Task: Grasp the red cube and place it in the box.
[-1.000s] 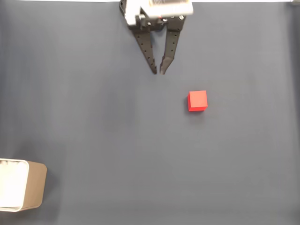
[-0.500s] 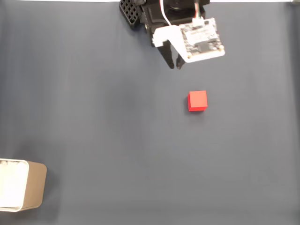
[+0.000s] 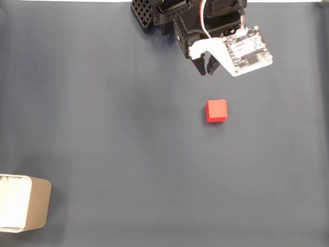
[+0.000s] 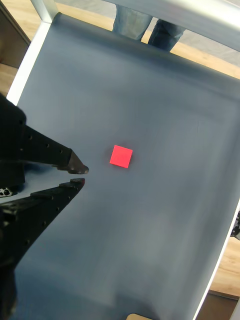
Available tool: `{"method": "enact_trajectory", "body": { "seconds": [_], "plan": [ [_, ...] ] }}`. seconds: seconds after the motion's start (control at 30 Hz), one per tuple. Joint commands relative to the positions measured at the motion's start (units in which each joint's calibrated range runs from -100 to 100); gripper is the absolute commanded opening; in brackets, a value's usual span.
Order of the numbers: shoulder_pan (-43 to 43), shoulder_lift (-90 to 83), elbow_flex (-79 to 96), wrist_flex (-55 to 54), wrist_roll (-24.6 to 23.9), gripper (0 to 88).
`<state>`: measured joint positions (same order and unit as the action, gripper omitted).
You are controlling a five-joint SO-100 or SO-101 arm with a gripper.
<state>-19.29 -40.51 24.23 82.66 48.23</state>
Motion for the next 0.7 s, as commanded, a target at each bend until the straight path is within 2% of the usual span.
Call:
{"method": "enact_trajectory", "body": {
  "seconds": [0.0, 0.23, 0.67],
  "plan": [
    [-0.9, 0.0, -1.5, -2.3, 1.1, 0.2],
    [-1.1, -2.0, 3.4, -6.7, 3.1, 0.4],
    [-0.8, -9.8, 18.3, -18.1, 5.6, 16.9]
  ]
}}
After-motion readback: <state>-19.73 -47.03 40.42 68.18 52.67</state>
